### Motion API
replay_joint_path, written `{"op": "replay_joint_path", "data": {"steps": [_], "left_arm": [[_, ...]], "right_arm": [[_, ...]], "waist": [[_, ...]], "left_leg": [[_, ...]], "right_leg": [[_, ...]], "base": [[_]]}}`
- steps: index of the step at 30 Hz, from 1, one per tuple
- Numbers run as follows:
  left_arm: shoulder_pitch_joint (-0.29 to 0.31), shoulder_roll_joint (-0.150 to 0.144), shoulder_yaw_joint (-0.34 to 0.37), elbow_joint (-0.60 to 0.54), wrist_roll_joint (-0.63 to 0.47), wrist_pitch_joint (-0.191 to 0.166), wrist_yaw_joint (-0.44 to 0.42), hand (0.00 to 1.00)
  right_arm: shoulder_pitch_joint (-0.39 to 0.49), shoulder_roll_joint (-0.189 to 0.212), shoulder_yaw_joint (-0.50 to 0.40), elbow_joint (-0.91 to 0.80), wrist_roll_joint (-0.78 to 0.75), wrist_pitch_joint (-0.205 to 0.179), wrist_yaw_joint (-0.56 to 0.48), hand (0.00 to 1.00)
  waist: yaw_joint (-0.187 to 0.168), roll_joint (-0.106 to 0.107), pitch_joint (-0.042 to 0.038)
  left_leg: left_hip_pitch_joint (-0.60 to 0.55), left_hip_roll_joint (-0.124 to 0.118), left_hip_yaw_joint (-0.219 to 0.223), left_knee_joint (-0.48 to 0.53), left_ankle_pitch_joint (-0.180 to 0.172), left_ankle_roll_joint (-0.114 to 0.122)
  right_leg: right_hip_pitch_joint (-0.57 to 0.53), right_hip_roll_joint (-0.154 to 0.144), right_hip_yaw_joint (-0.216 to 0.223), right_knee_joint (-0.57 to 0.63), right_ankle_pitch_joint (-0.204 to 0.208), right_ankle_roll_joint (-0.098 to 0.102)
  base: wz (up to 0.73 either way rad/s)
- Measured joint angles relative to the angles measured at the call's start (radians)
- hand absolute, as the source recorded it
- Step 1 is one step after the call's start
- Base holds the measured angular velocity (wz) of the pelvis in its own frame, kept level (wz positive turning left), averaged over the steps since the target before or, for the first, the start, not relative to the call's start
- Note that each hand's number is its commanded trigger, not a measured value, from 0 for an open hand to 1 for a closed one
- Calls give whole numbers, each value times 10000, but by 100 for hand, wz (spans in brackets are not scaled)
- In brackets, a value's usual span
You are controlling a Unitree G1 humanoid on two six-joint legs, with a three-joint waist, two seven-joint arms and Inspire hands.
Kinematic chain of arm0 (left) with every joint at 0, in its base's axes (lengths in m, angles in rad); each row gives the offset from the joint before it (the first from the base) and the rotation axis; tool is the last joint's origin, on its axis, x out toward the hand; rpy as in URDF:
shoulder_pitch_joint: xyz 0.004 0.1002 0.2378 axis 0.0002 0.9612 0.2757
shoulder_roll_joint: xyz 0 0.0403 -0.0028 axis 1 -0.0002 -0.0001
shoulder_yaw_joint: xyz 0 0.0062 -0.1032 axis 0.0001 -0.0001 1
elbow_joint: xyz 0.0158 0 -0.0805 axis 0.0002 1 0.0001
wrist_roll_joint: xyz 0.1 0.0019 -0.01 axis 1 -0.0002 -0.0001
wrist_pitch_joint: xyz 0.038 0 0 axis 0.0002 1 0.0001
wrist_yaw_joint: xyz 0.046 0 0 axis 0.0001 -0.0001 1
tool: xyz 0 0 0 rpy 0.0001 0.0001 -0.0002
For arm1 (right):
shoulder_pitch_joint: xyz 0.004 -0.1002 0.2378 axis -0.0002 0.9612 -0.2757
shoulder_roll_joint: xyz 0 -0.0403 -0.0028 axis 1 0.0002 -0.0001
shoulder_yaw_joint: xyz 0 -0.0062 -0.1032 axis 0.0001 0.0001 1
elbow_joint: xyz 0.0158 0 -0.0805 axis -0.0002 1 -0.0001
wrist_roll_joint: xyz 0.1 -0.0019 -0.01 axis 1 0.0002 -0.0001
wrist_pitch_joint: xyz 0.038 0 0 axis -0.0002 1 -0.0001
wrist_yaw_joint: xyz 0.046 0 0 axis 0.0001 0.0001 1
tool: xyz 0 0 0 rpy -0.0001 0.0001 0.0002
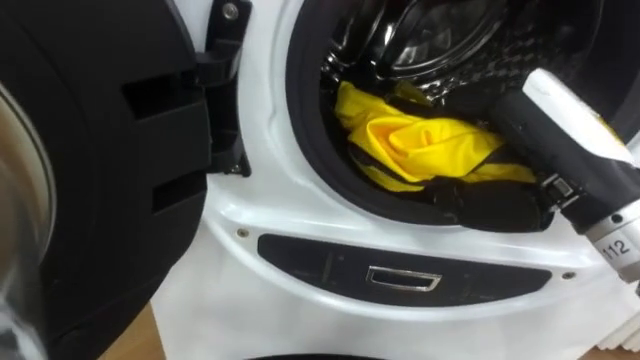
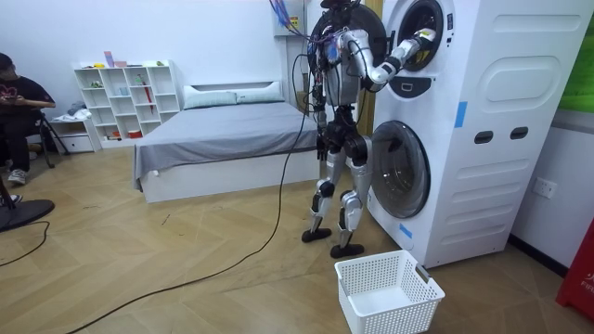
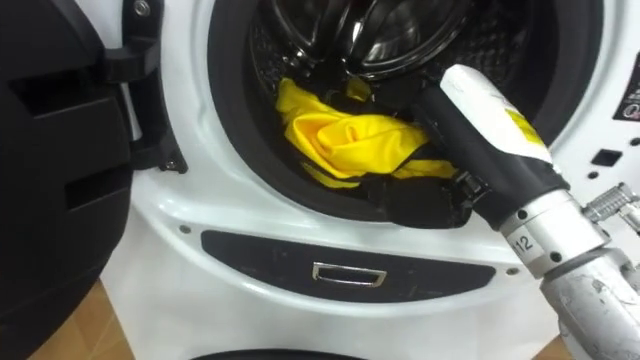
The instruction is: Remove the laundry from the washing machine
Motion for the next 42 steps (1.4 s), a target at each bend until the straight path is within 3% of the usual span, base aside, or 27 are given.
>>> {"op": "replay_joint_path", "data": {"steps": [10,17,20,30,32,42], "left_arm": [[95,-68,123,232,-186,-179,-91,0],[101,-64,571,195,-223,-452,-93,0],[99,-65,720,206,-223,-515,-86,0],[117,-53,757,261,-173,-751,-33,0],[154,-54,763,266,-172,-750,-35,0],[-113,9,1135,405,-268,-744,220,0]], "right_arm": [[418,-4,-499,-204,1727,-313,-24,100],[1203,18,-1008,-323,3082,-976,12,100],[1204,20,-1190,-325,3656,-1043,227,100],[1813,22,-1660,-682,4381,-1215,436,100],[2064,22,-1736,-769,4368,-1390,446,100],[2361,-5,-2555,-726,5245,-1347,352,100]], "waist": [[-27,-21,-13],[-86,-26,-17],[-316,-8,-4],[-464,-108,-22],[-514,-138,-30],[-871,-46,-2]], "left_leg": [[-94,2,282,-12,0,2],[-21,9,288,92,0,1],[-70,9,309,89,-1,1],[-46,23,693,97,-1,0],[-42,23,871,98,-7,-10],[-56,301,2182,159,-340,-174]], "right_leg": [[-266,52,252,120,0,-2],[-139,73,503,60,-2,3],[-192,93,732,72,-9,19],[-442,202,1122,166,1,28],[-525,251,1339,227,-6,38],[-875,766,2325,454,241,-27]], "base": [[-8],[-2],[5],[-8],[-19],[-33]]}}
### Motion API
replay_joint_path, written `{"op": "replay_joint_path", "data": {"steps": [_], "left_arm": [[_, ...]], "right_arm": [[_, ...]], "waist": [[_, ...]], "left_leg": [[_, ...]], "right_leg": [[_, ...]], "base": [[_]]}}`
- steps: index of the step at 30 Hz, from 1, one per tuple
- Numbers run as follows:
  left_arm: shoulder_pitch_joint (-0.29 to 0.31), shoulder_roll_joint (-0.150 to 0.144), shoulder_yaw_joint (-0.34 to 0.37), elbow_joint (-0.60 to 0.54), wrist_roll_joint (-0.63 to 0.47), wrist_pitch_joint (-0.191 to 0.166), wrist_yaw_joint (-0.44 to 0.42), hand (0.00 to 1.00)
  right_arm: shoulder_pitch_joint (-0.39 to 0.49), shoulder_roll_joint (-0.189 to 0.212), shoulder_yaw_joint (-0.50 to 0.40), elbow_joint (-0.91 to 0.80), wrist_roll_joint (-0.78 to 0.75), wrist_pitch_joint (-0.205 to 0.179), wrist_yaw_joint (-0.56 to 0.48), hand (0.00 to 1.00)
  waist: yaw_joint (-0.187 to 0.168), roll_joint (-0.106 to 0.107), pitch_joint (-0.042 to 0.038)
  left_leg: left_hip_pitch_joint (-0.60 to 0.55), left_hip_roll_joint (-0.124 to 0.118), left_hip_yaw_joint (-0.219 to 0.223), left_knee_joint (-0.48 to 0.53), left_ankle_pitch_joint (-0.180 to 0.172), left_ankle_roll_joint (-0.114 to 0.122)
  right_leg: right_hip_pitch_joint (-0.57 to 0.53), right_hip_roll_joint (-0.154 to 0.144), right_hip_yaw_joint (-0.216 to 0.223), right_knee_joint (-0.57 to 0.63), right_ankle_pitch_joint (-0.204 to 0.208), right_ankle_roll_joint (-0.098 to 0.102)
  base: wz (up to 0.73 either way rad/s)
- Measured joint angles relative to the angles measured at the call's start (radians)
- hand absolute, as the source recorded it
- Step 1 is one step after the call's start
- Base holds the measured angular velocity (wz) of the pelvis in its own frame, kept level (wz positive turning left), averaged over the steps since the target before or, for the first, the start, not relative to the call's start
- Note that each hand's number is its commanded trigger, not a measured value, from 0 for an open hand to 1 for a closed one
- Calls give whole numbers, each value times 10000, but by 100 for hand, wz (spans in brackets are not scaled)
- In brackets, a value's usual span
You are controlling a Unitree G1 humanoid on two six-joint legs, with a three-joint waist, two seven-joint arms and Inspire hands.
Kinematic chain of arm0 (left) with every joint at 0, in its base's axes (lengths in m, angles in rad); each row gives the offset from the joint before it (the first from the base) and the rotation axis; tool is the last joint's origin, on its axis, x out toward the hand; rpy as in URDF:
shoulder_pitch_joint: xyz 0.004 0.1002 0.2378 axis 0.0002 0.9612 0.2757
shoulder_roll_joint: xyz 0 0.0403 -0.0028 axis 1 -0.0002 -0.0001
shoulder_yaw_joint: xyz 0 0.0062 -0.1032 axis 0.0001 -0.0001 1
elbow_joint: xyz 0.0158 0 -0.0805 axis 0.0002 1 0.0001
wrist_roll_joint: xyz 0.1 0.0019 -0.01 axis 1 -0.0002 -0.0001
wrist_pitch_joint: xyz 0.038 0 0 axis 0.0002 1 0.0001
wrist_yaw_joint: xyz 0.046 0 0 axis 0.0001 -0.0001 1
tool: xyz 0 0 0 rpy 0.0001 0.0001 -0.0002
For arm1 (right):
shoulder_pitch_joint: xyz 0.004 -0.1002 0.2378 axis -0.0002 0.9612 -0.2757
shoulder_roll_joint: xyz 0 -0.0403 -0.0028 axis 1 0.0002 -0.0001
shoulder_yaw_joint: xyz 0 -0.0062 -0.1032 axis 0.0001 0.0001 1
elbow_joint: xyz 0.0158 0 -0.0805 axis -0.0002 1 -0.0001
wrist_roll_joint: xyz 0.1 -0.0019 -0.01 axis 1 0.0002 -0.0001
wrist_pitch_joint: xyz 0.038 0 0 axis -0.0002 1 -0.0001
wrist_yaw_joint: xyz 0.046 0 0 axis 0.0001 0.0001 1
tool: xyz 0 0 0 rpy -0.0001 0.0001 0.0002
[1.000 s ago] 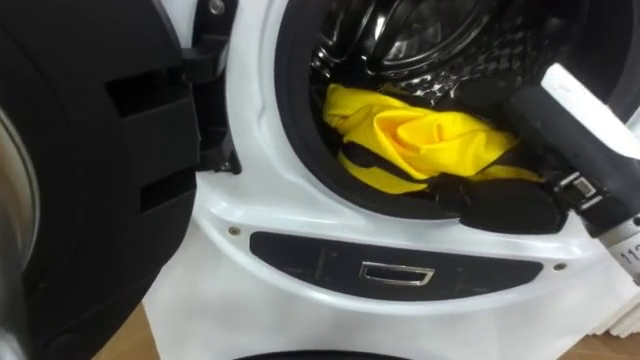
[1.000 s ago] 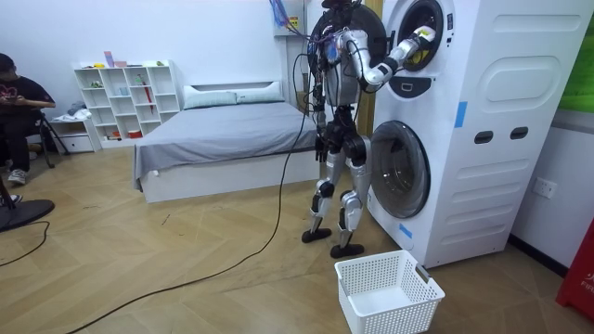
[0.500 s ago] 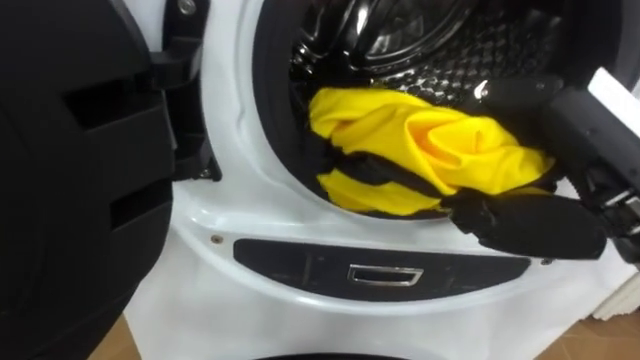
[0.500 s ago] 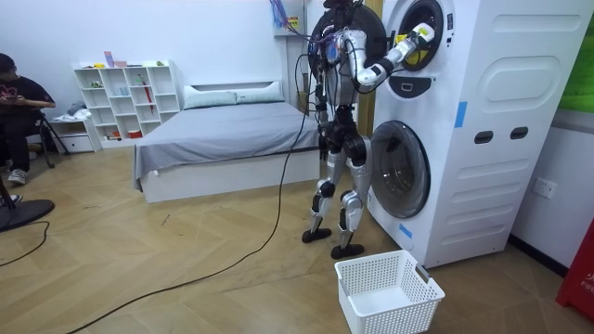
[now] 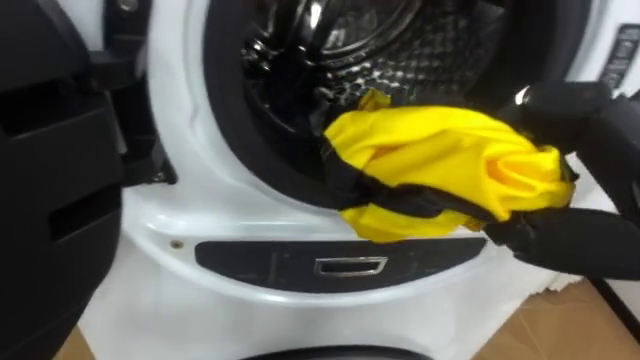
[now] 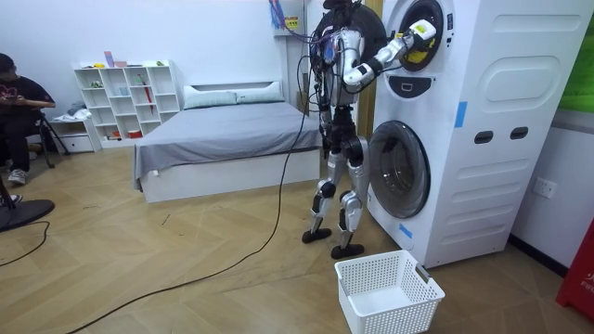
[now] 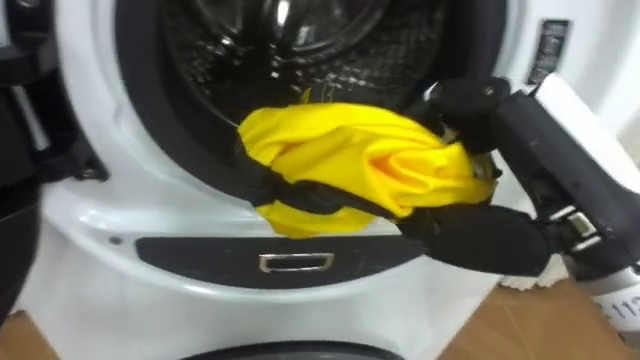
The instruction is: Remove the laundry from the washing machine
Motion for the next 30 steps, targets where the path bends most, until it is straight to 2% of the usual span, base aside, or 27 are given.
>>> {"op": "replay_joint_path", "data": {"steps": [2,5,8,13,19,23,30], "left_arm": [[19,16,-1,8,-93,0,13,0],[-10,28,-3,4,-89,-9,15,0],[63,62,-2,76,-92,-106,15,0],[89,129,-4,129,-92,-243,9,0],[-14,253,-20,169,-91,-302,-12,0],[-81,420,-14,328,-92,-304,-15,0],[-129,420,-15,419,-86,-304,-41,0]], "right_arm": [[99,-1,-357,76,20,159,-98,100],[138,-16,-530,232,19,262,-193,100],[139,-81,-967,506,21,357,-191,100],[140,-82,-1163,533,21,395,-386,100],[150,-88,-1159,545,137,400,-401,100],[210,-91,-1159,546,139,400,-391,100],[349,-91,-1161,716,138,400,-387,100]], "waist": [[-284,39,14],[-522,74,23],[-898,18,63],[-1338,-77,66],[-1362,-237,38],[-1315,-220,45],[-1395,-223,42]], "left_leg": [[-59,32,178,115,-36,-48],[-67,72,513,174,-47,-76],[-58,154,922,314,-102,-166],[-94,194,1262,337,-109,-205],[-155,258,1401,384,-145,-276],[-144,296,1535,452,-155,-309],[-127,303,1641,442,-162,-325]], "right_leg": [[-55,94,242,-19,115,-28],[-165,224,554,42,221,-46],[-292,395,887,175,295,-68],[-463,506,1069,210,428,-145],[-575,619,1189,302,502,-193],[-594,685,1268,292,522,-227],[-622,756,1442,309,568,-225]], "base": [[-35],[-36],[-38],[-26],[-8],[-7],[-9]]}}
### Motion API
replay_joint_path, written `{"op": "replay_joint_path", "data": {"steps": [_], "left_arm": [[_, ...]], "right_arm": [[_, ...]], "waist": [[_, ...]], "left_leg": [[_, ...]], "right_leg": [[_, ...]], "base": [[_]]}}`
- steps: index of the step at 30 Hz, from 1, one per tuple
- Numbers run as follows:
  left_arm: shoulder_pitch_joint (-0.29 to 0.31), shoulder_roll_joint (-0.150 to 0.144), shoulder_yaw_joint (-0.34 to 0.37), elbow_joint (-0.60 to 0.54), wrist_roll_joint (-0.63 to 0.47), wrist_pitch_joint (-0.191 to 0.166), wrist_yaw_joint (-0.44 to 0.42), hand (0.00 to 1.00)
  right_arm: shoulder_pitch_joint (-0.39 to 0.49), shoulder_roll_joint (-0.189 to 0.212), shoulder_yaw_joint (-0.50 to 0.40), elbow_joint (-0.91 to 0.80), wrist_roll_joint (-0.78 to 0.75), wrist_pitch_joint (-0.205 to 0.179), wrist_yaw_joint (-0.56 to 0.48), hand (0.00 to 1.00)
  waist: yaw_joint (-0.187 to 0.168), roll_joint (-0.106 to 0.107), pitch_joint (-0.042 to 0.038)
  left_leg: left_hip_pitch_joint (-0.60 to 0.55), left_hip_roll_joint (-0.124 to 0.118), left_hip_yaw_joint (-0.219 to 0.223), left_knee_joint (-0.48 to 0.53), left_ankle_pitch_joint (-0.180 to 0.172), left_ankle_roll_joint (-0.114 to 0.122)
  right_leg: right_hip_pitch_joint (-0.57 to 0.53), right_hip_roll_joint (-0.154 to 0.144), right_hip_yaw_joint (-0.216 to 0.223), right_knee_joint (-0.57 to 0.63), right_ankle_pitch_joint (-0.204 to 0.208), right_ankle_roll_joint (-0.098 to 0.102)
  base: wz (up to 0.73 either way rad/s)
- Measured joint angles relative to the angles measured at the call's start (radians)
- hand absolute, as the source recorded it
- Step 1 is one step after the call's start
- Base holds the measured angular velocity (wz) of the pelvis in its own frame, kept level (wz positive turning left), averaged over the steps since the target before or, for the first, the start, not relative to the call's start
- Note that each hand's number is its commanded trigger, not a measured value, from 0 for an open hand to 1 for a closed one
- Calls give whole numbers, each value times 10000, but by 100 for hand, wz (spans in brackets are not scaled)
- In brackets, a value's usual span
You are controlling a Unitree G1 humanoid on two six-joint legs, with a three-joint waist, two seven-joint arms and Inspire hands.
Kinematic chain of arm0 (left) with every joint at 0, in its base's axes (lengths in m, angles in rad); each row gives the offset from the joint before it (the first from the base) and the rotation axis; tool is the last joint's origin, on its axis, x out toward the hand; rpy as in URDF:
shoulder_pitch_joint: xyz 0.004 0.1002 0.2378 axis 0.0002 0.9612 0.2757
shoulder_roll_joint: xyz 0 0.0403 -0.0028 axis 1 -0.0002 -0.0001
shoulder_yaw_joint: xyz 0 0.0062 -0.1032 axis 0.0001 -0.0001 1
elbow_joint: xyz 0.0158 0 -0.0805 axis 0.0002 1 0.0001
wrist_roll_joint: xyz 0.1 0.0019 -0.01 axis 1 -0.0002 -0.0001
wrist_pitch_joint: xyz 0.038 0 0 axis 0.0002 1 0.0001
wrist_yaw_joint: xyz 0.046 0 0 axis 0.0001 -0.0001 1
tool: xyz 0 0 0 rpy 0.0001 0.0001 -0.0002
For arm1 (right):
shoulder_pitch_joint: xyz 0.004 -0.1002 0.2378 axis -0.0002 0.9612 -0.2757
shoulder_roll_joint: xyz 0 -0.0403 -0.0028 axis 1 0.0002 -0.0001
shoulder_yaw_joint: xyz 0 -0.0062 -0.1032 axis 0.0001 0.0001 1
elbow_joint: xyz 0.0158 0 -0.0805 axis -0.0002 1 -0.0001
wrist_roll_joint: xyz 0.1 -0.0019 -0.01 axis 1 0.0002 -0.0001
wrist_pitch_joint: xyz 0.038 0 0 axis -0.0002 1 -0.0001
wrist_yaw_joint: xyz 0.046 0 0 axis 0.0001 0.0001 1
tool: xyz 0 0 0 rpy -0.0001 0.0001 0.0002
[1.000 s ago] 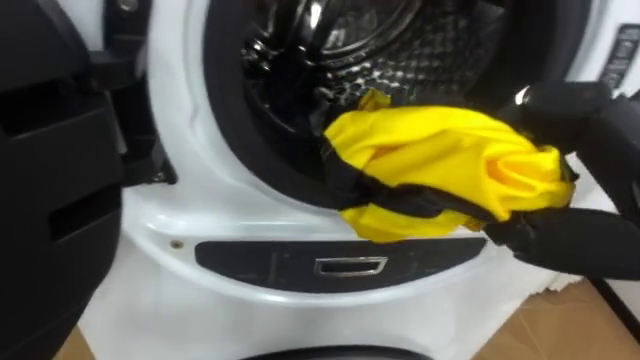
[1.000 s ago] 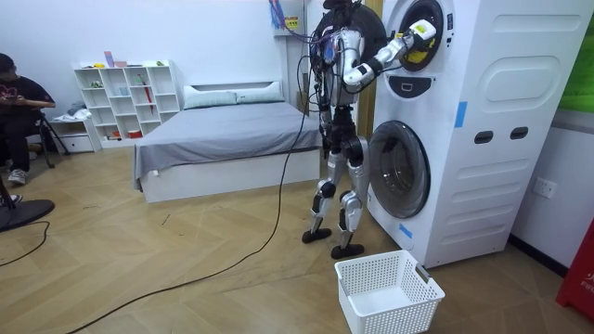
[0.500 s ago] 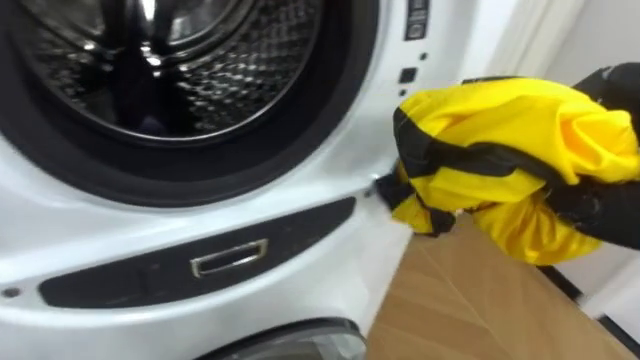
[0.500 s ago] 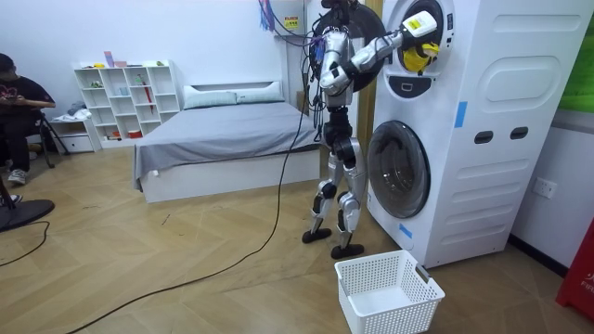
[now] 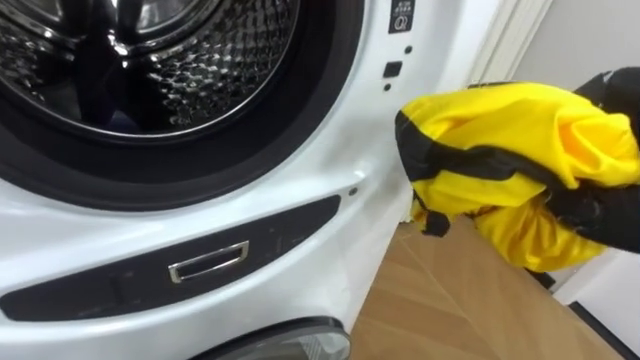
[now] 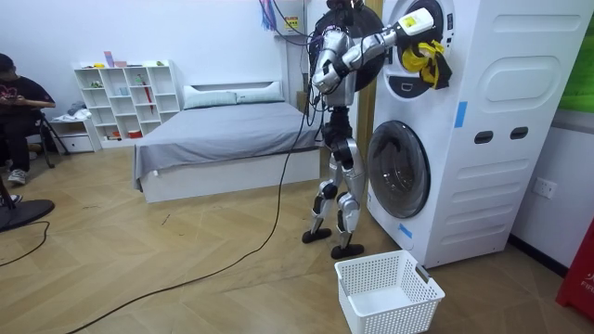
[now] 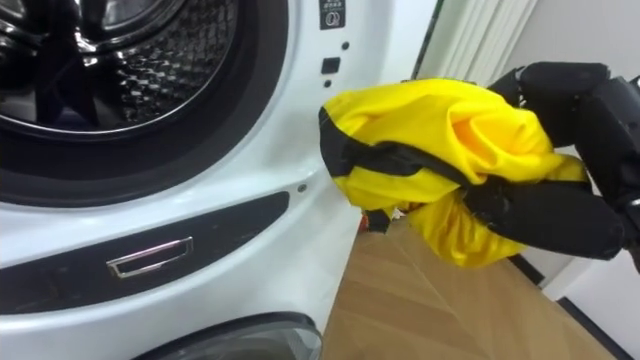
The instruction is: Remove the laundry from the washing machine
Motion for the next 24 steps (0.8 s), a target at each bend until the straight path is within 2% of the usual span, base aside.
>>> {"op": "replay_joint_path", "data": {"steps": [6,8,12,14,16,20,24], "left_arm": [[7,3,-221,47,-1,39,-4,0],[-4,8,-451,18,4,71,-5,0],[-256,19,-668,122,-40,357,-46,0],[-488,21,-1148,107,-26,458,-38,0],[-583,25,-1589,176,-29,476,-15,0],[-1165,48,-1930,198,-404,555,-4,0],[-1359,147,-2056,221,-456,590,-41,0]], "right_arm": [[516,9,124,481,-7,39,155,100],[752,9,165,902,-14,168,239,100],[1053,89,840,2331,-192,264,216,100],[1429,112,1664,3605,-700,578,215,100],[1445,144,2250,4527,-1224,855,201,100],[1355,189,2932,6931,-1385,932,26,100],[713,197,3335,8160,-1769,1057,-227,100]], "waist": [[38,14,6],[90,17,11],[242,62,22],[362,192,-17],[369,336,8],[619,583,11],[565,700,35]], "left_leg": [[72,-5,121,-59,-10,-13],[76,-14,168,-23,-10,-12],[-7,33,293,68,-77,-13],[-61,36,315,77,-87,-3],[-163,10,305,108,-98,21],[-664,-63,341,270,-147,114],[-1156,-164,389,346,-114,184]], "right_leg": [[32,42,108,8,21,10],[21,55,158,20,30,23],[-17,73,221,-39,90,48],[-17,66,269,-146,138,66],[-108,57,334,-123,174,109],[-640,-7,325,36,211,202],[-1191,-59,397,220,205,271]], "base": [[-4],[-6],[-10],[-6],[-2],[-6],[-7]]}}
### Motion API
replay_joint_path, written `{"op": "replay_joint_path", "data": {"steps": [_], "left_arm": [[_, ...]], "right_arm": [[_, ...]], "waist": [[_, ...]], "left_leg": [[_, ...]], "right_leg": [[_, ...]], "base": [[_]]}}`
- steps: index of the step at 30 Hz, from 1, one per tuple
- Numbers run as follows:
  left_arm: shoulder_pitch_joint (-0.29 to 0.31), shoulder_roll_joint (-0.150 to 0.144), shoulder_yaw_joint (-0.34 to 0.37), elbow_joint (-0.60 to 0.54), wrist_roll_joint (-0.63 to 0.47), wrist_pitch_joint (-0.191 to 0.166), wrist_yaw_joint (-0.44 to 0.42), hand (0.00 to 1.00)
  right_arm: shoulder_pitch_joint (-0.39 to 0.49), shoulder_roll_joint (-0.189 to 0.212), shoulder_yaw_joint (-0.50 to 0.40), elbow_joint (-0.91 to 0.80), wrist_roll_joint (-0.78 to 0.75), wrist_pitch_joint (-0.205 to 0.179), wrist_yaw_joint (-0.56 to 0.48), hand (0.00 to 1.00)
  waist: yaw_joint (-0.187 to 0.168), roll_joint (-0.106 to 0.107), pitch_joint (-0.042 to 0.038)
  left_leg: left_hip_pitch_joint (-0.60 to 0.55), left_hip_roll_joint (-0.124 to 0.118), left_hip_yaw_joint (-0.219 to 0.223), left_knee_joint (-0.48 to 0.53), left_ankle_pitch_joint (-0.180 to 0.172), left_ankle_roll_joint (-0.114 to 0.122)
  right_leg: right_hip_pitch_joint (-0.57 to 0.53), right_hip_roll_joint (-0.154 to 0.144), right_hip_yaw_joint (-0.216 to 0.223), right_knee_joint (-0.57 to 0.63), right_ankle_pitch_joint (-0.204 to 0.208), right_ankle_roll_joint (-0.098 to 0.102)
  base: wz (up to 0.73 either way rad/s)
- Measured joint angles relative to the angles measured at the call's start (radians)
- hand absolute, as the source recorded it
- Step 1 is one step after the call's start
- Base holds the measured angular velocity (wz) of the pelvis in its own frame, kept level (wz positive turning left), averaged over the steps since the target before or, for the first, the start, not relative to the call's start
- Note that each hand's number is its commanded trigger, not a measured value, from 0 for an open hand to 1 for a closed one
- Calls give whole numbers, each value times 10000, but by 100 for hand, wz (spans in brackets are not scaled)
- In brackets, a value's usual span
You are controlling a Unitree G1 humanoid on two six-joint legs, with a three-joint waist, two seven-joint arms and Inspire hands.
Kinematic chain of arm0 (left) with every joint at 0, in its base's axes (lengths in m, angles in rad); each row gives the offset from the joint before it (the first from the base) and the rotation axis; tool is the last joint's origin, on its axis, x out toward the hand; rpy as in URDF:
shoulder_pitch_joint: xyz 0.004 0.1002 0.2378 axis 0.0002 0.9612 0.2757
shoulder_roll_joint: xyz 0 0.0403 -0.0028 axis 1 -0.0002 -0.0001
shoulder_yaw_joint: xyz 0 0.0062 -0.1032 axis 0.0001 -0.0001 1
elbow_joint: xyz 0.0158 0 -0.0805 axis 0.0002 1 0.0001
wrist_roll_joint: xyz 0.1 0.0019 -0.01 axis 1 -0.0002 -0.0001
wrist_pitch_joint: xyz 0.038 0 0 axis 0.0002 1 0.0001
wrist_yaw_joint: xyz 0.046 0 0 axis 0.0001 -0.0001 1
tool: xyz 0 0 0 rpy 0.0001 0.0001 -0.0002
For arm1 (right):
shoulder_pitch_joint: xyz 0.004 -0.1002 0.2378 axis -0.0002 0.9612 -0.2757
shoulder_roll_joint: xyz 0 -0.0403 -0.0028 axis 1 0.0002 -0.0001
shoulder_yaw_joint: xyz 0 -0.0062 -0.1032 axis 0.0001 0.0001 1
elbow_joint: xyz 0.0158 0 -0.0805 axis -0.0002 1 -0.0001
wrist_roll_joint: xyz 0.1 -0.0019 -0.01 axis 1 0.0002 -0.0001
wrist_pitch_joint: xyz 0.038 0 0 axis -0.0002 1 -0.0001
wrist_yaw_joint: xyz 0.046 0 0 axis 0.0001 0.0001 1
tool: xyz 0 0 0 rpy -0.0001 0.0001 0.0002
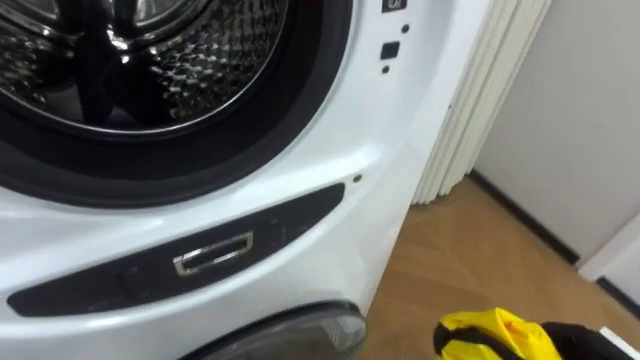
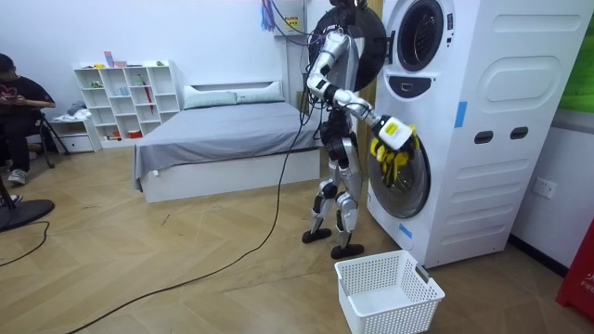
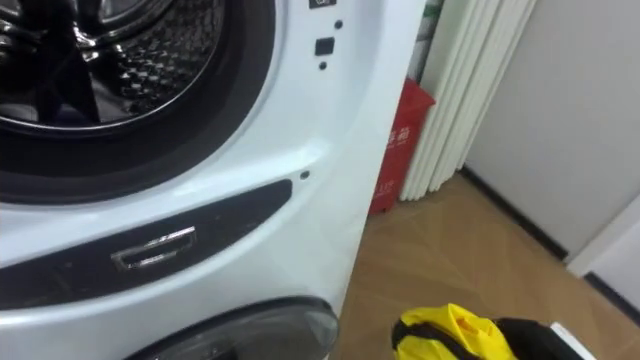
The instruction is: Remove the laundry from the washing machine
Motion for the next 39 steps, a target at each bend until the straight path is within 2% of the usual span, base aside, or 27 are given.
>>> {"op": "replay_joint_path", "data": {"steps": [3,6,7,10,12,17,19,22,24,27,29,31,35,39], "left_arm": [[-104,8,-417,-29,-377,8,-68,0],[-231,10,-611,-43,-645,-2,-67,0],[-273,11,-751,0,-760,-4,-68,0],[-424,-20,-1100,30,-1150,-69,-63,0],[-465,-56,-1175,45,-1163,-77,-48,0],[-536,-189,-1501,-196,-1550,-69,-5,0],[-541,-251,-1705,-245,-1713,-142,44,0],[-538,-277,-1865,-422,-2100,-169,180,0],[-529,-277,-1889,-589,-2319,-186,315,0],[-507,-288,-2125,-775,-2686,-188,520,0],[-529,-290,-2492,-911,-2753,-259,703,0],[-547,-294,-2814,-909,-2965,-387,808,0],[-544,-309,-3254,-912,-3126,-468,897,0],[-526,-346,-3268,-1169,-3126,-503,1045,0]], "right_arm": [[-520,37,331,1091,-227,4,-75,100],[-1001,182,448,1469,-501,0,-235,100],[-1247,220,566,1806,-545,-150,-366,100],[-1779,359,1088,3001,-607,-381,-733,100],[-1934,499,1284,3458,-655,-394,-740,100],[-2427,879,1501,4301,-1197,-398,-822,100],[-2580,929,1530,4613,-1356,-439,-1067,100],[-2631,1009,1581,4816,-1364,-690,-1538,100],[-2623,1034,1595,4931,-1356,-721,-1841,100],[-2710,1046,1840,5430,-1339,-860,-2380,100],[-2728,1069,1915,5722,-1275,-1016,-2769,100],[-2768,1096,2001,6143,-1231,-1242,-3076,100],[-2951,1155,2288,6788,-890,-1398,-3701,100],[-2923,1166,2295,6837,-868,-1522,-4277,100]], "waist": [[-17,107,31],[19,339,58],[-13,454,84],[52,664,59],[109,793,34],[50,1122,44],[78,1202,19],[44,1234,11],[45,1235,10],[53,1276,17],[48,1392,32],[57,1486,87],[139,1679,62],[291,1721,42]], "left_leg": [[-225,4,17,89,-27,41],[-731,-18,80,286,-85,134],[-883,-33,70,384,-92,148],[-1291,-39,-46,603,-104,181],[-1490,-91,-171,613,-90,204],[-2139,-340,-554,548,53,389],[-2281,-410,-543,522,102,421],[-2663,-601,-579,411,277,500],[-2891,-660,-663,406,336,527],[-3012,-665,-708,383,351,528],[-3174,-698,-809,380,388,560],[-3254,-714,-875,378,400,570],[-3552,-723,-972,371,415,572],[-3853,-722,-969,473,432,576]], "right_leg": [[-182,-1,71,-4,16,23],[-686,-27,99,120,61,93],[-826,-47,102,114,79,119],[-1173,-90,92,142,100,152],[-1404,-108,84,188,103,157],[-2109,-294,-30,490,59,217],[-2277,-332,-7,524,80,255],[-2752,-469,-22,684,108,305],[-2963,-528,-57,737,119,321],[-3060,-559,-98,751,131,320],[-3184,-634,-185,755,135,318],[-3257,-653,-205,755,140,325],[-3530,-681,-297,732,140,323],[-3805,-706,-340,736,141,318]], "base": [[-2],[-10],[0],[0],[0],[8],[5],[7],[14],[7],[13],[9],[6],[5]]}}
